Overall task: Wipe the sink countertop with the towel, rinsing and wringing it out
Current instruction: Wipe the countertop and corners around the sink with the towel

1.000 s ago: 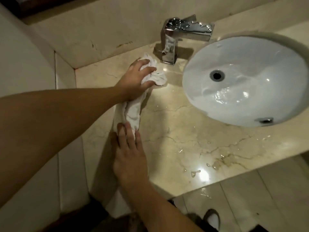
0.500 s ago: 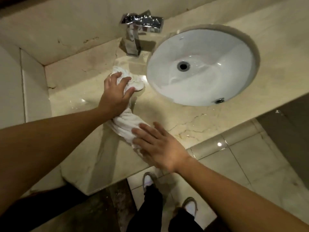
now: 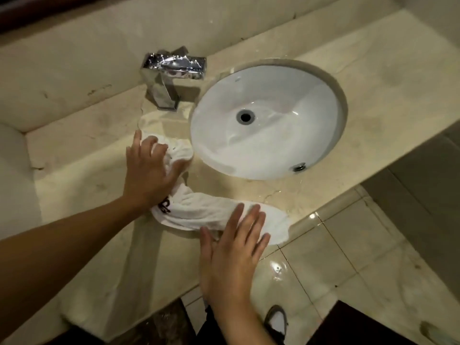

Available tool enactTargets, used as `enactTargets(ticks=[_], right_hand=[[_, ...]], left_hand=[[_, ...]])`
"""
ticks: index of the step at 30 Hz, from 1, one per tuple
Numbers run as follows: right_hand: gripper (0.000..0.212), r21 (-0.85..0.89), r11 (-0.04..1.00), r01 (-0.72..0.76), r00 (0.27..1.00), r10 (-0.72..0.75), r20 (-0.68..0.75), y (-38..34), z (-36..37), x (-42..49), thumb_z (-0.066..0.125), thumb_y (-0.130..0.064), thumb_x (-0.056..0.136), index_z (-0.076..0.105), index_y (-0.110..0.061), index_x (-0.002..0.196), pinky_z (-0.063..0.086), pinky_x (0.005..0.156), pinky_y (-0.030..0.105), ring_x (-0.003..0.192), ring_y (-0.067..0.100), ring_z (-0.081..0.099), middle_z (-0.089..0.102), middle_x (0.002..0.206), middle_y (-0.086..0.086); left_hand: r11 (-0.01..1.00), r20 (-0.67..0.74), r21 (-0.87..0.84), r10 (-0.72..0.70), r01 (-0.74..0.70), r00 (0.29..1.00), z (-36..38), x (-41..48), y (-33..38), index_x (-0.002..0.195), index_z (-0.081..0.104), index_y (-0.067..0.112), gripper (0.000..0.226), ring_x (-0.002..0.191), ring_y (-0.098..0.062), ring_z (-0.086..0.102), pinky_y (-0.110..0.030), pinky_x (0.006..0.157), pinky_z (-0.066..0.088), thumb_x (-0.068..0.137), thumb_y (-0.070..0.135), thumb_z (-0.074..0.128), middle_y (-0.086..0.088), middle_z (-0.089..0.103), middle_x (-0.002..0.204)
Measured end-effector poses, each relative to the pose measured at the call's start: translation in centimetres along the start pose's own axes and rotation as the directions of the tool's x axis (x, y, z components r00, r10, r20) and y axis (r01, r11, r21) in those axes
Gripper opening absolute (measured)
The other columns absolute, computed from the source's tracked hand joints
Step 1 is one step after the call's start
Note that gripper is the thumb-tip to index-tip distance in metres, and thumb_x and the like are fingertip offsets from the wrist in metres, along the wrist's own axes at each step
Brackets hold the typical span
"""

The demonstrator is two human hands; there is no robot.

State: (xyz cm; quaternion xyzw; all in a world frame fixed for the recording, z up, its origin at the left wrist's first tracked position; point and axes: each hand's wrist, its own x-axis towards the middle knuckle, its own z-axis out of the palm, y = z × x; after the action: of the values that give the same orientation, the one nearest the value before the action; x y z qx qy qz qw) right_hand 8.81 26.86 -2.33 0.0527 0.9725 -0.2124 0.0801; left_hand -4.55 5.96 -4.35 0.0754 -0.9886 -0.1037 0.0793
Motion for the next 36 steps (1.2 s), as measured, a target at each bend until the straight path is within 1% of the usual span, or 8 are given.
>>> enactTargets(ticks=[3, 6, 9, 15, 19, 26, 33, 36], right_hand=[[0.095, 0.136, 0.944, -0.302, 0.951, 0.308, -0.025, -3.4, 1.4, 1.2, 0.022, -0.069, 0.101, 0.007, 0.004, 0.161, 0.013, 0.125, 0.060, 0.158, 0.039, -0.006, 0.001, 0.169, 0.027], [0.098, 0.211, 0.862, -0.460, 0.878, 0.477, -0.034, -4.2, 1.7, 4.2, 0.018, -0.069, 0.099, -0.002, 0.007, 0.159, 0.006, 0.126, 0.058, 0.157, 0.038, -0.011, -0.005, 0.168, 0.028], [0.093, 0.251, 0.809, -0.532, 0.820, 0.566, -0.088, -4.2, 1.5, 6.2, 0.026, -0.061, 0.101, 0.005, 0.009, 0.158, 0.009, 0.125, 0.058, 0.157, 0.041, -0.003, 0.001, 0.167, 0.030], [0.086, 0.370, 0.690, -0.622, 0.730, 0.682, -0.045, -1.2, -0.4, 9.2, 0.032, -0.049, 0.107, -0.014, 0.002, 0.158, -0.009, 0.126, 0.050, 0.155, 0.031, -0.024, -0.023, 0.167, 0.019], [0.081, 0.419, 0.636, -0.648, 0.670, 0.738, -0.084, 1.7, -2.2, 12.1, 0.032, -0.043, 0.108, -0.014, 0.000, 0.159, -0.014, 0.123, 0.046, 0.155, 0.028, -0.025, -0.024, 0.168, 0.016], [0.073, 0.308, 0.776, -0.550, 0.764, 0.617, -0.189, 6.4, -4.2, 15.4, 0.035, -0.030, 0.108, -0.004, 0.002, 0.160, -0.009, 0.126, 0.046, 0.157, 0.029, -0.016, -0.014, 0.170, 0.016], [0.066, 0.106, 0.980, -0.168, 0.973, 0.182, -0.139, 12.0, -6.7, 19.2, 0.032, -0.024, 0.108, 0.002, 0.000, 0.161, -0.010, 0.128, 0.041, 0.158, 0.027, -0.011, -0.006, 0.171, 0.016], [0.058, 0.077, 0.997, -0.004, 0.988, 0.016, -0.156, 13.1, -7.6, 21.0, 0.031, -0.021, 0.105, 0.027, -0.001, 0.159, 0.001, 0.129, 0.046, 0.157, 0.030, 0.010, 0.024, 0.167, 0.018]], left_hand=[[0.998, -0.007, -0.064, 0.024, -0.025, 1.000, 0.6, -0.6, 0.1, 0.145, 0.051, 0.018, 0.067, 0.154, -0.042, 0.013, -0.057, 0.125, 0.019, 0.098, 0.065, 0.041, -0.017, 0.028, 0.164], [0.999, 0.012, -0.037, 0.025, -0.025, 1.000, 0.2, -0.6, 0.1, 0.151, 0.050, 0.024, 0.067, 0.152, -0.042, 0.018, -0.055, 0.124, 0.020, 0.101, 0.066, 0.031, -0.018, 0.034, 0.161], [0.997, 0.035, -0.065, -0.026, 0.029, 0.999, 0.0, -0.8, 0.7, 0.151, 0.050, 0.024, 0.069, 0.151, -0.040, 0.020, -0.053, 0.123, 0.021, 0.099, 0.066, 0.031, -0.019, 0.038, 0.156], [0.996, 0.073, 0.009, -0.091, 0.091, 0.993, -0.1, -2.1, 3.4, 0.152, 0.048, 0.019, 0.067, 0.149, -0.043, 0.020, -0.055, 0.124, 0.020, 0.101, 0.059, 0.033, -0.025, 0.038, 0.154], [0.986, 0.065, 0.007, -0.167, 0.167, 0.984, 0.7, -4.0, 6.8, 0.150, 0.049, 0.012, 0.063, 0.146, -0.048, 0.024, -0.058, 0.122, 0.024, 0.103, 0.053, 0.038, -0.030, 0.040, 0.149], [0.983, -0.031, 0.041, -0.176, 0.177, 0.984, 2.1, -6.1, 11.8, 0.146, 0.050, 0.005, 0.049, 0.140, -0.053, 0.035, -0.061, 0.120, 0.025, 0.109, 0.036, 0.050, -0.034, 0.049, 0.137], [0.963, -0.030, 0.024, -0.266, 0.267, 0.963, 3.3, -7.2, 17.1, 0.147, 0.052, 0.005, 0.049, 0.140, -0.053, 0.039, -0.062, 0.119, 0.026, 0.109, 0.037, 0.048, -0.031, 0.052, 0.138], [0.941, -0.009, -0.015, -0.339, 0.339, 0.941, 3.7, -7.3, 19.2, 0.149, 0.049, 0.005, 0.053, 0.143, -0.051, 0.034, -0.061, 0.121, 0.023, 0.107, 0.037, 0.048, -0.030, 0.049, 0.142]])
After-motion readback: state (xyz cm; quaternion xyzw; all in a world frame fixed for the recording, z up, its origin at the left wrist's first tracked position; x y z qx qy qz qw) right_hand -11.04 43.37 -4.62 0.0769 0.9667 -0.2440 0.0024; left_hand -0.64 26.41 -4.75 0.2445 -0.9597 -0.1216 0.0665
